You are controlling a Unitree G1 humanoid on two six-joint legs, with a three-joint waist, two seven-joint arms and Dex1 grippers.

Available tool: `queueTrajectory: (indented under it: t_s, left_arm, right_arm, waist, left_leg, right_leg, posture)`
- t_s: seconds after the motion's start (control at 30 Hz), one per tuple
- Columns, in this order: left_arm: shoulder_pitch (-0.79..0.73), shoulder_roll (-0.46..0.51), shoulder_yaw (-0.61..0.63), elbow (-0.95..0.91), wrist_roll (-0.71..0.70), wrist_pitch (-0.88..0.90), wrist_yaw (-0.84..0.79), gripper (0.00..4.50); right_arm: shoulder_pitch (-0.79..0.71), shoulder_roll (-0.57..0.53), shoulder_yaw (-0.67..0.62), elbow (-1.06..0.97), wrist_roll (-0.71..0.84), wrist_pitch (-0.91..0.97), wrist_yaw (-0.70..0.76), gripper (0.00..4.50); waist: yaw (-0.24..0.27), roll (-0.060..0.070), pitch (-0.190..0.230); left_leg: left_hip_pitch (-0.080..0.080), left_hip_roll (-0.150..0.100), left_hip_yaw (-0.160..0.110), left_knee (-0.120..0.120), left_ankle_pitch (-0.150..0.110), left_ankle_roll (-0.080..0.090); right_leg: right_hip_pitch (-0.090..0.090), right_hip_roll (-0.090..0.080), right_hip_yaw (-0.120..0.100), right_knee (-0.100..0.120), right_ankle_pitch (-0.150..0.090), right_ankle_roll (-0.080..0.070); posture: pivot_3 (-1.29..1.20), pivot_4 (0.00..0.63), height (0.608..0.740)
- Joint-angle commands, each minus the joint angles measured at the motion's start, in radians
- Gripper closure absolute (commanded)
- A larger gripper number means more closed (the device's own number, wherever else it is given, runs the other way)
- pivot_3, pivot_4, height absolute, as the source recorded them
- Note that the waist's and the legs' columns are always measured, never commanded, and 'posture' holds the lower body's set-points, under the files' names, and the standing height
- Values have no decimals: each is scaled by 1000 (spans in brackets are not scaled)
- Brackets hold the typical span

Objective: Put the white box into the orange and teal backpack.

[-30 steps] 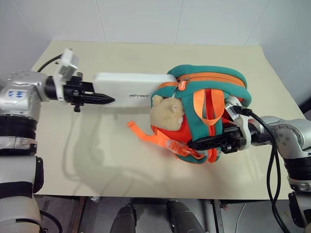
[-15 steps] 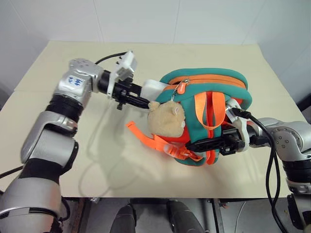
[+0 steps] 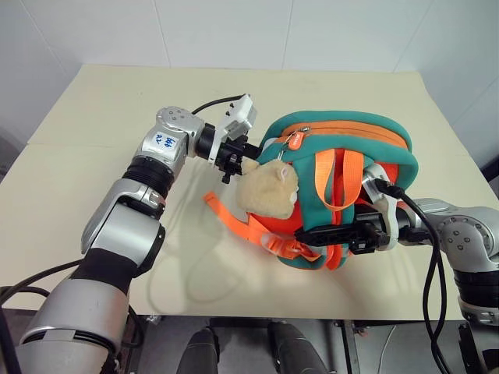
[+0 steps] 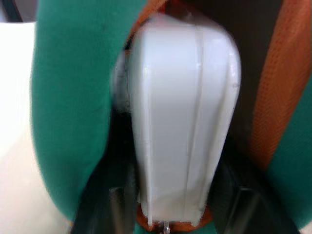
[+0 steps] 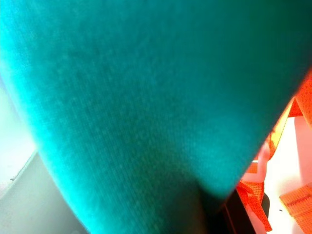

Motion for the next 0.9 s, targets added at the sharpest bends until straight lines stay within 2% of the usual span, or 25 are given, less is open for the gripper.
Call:
queueTrajectory:
  t_s: [0.03, 0.13, 0.33, 0.47, 0.6, 0.77, 0.9]
  left_arm:
    - [2, 58, 60, -75, -4, 4, -112, 1316]
    - [29, 145, 83, -133, -33, 8, -112, 459]
    - [88, 289, 133, -182, -23, 31, -112, 459]
    - [137, 323, 208, -277, -60, 122, -112, 459]
    - [230, 345, 264, -489, -129, 244, -110, 459]
    - [391, 357, 286, -859, -265, 452, -54, 459]
    - [441, 338, 291, -964, -284, 497, -13, 459]
  right_arm:
    - [-11, -11, -8, -8, 9, -3, 10, 4500]
    - [-22, -11, 1, 6, -2, -10, 19, 4500]
    - [-31, -7, 17, 20, -18, -20, 31, 4500]
    - [-28, -7, 21, 25, -27, -26, 41, 4500]
    - [-32, -5, 27, 29, -30, -25, 43, 4500]
    - [-46, -3, 43, 49, -44, -33, 52, 4500]
    - [-54, 2, 53, 58, -52, -38, 57, 4500]
  waist:
    - [-6, 0, 0]
    - [-11, 1, 0]
    - [-7, 1, 0]
    - [-3, 1, 0]
    - [-3, 1, 0]
    - [-8, 1, 0]
    - [-6, 1, 0]
  left_leg:
    - [0, 0, 0, 0, 0, 0]
    - [2, 1, 0, -1, 0, 0]
    - [3, 1, 0, 0, 1, -1]
    - [3, 1, 0, 0, 1, -1]
    - [2, 1, -1, 0, 1, -1]
    - [4, 2, -1, -1, 1, -1]
    - [6, 1, -1, 0, 2, -2]
  right_leg:
    - [0, 0, 0, 0, 0, 0]
    - [0, 1, 0, 2, 0, 0]
    - [1, 0, 0, 4, 0, -1]
    - [1, 0, 0, 4, 0, -1]
    - [1, 0, -1, 4, 0, -1]
    - [0, 0, -1, 6, -1, -1]
    - [2, 0, -1, 7, 0, -2]
  posture:
    - [0, 150, 740]
    - [0, 150, 740]
    - [0, 150, 740]
    - [0, 150, 740]
    - [0, 150, 740]
    - [0, 150, 740]
    - [0, 150, 740]
